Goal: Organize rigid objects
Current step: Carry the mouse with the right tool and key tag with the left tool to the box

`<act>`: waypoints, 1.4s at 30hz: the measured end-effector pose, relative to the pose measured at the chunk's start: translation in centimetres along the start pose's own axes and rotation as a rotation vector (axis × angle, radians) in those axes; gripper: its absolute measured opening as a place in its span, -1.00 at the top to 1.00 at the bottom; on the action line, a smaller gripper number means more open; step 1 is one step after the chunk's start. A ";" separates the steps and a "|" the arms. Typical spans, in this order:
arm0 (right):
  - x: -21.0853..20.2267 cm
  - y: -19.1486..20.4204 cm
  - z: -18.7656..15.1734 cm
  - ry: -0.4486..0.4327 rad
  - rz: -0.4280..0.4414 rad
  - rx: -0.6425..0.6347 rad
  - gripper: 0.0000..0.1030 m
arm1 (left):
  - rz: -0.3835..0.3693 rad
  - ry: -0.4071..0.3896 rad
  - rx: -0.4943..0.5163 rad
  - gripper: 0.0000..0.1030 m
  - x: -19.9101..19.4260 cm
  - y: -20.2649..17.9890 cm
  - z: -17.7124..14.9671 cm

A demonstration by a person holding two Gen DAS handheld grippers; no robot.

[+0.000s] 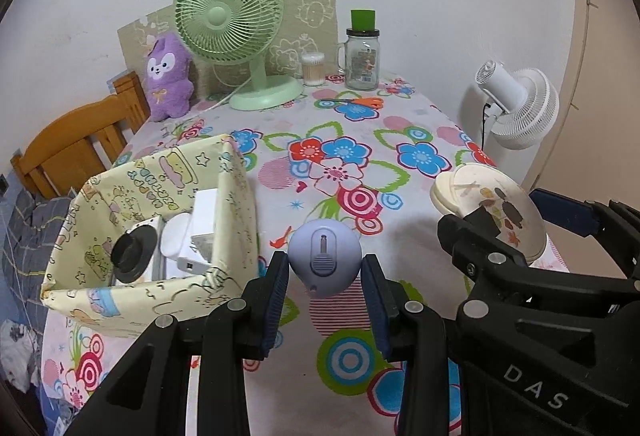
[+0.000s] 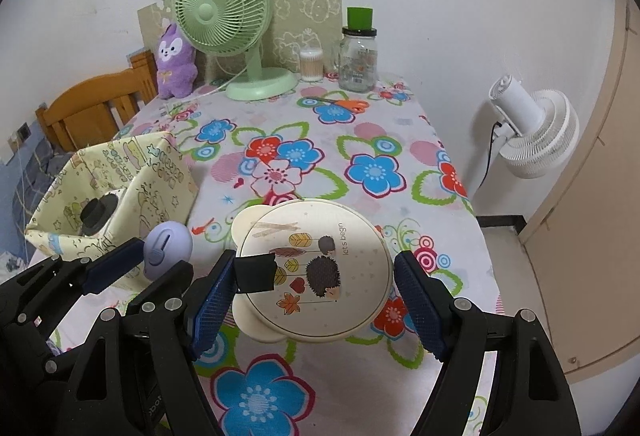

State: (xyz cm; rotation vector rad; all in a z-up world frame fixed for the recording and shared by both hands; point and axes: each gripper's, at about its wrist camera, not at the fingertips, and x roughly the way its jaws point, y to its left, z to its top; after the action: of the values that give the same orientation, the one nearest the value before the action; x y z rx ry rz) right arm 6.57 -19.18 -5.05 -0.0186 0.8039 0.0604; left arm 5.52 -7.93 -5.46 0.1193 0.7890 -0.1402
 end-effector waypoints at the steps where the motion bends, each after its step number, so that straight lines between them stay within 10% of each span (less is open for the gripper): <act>1: -0.1 0.2 0.1 -0.001 -0.001 -0.001 -0.55 | 0.002 -0.001 -0.001 0.26 -0.1 0.2 0.1; 42: 1.1 10.7 4.4 -0.014 0.095 -0.117 -0.56 | 0.035 -0.003 -0.089 0.26 -1.0 9.2 1.5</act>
State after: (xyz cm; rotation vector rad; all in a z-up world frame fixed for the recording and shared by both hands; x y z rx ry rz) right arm 9.85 -8.29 -2.67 -0.0902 0.7861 0.1976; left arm 7.45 0.96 -3.23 0.0489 0.7888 -0.0722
